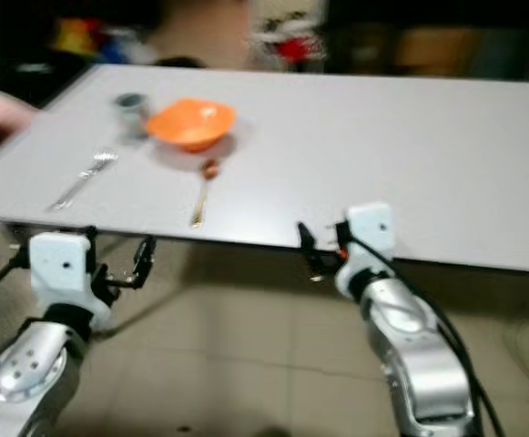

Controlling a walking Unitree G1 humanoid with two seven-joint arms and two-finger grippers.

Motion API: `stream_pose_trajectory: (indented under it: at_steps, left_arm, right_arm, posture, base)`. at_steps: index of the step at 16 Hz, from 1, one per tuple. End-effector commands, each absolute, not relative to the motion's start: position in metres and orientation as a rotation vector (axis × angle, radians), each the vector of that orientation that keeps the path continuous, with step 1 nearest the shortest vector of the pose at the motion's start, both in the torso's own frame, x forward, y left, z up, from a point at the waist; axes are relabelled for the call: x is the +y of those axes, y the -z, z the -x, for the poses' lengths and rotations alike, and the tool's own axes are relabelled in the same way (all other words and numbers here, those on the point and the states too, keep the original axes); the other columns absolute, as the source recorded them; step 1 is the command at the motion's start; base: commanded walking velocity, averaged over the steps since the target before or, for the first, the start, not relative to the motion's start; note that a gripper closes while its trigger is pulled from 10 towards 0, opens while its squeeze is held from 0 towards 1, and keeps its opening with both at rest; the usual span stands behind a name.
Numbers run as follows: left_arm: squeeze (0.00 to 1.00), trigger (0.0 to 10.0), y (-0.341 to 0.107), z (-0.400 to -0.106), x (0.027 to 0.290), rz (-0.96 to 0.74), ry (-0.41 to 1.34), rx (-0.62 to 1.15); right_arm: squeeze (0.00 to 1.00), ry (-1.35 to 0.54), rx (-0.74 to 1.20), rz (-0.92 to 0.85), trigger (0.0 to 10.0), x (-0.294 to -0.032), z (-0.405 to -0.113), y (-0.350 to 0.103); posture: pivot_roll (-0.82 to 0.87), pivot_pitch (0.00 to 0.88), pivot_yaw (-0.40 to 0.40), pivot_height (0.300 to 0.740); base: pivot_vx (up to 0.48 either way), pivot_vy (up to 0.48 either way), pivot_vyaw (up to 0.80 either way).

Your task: Setting the table

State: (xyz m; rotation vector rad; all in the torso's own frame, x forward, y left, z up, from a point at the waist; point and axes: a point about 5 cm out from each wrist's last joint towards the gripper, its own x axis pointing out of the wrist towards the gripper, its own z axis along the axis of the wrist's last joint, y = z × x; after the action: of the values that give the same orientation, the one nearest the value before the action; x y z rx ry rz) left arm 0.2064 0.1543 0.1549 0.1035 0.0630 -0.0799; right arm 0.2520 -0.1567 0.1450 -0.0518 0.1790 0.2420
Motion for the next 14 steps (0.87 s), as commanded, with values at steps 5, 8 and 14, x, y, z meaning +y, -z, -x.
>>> stream_pose_trajectory:
  at_steps: [5, 8, 14]
  left_arm:
    - [0.74, 10.0, -0.152, -0.197, 0.161, -0.145, 0.056, 0.068]
    - [0.74, 10.0, -0.151, -0.195, 0.164, -0.149, 0.040, 0.072]
    - [0.73, 10.0, -0.161, -0.199, 0.172, -0.216, -0.010, -0.004]
  right_arm:
    - [1.00, -0.397, 0.124, 0.018, 10.0, -0.133, -0.245, -0.151]
    - [1.00, -0.404, 0.122, 0.020, 10.0, -0.133, -0.245, -0.150]
    - [1.00, -0.424, 0.145, -0.005, 10.0, -0.136, -0.239, -0.145]
  posture:
    - [0.01, 0.000, 0.069, 0.740]
    - [0.00, 0.000, 0.068, 0.740]
    - [-0.01, 0.000, 0.077, 0.740]
  base:
    - [0.000, 0.000, 0.80]
    - [0.000, 0.000, 0.80]
    - [0.000, 0.000, 0.80]
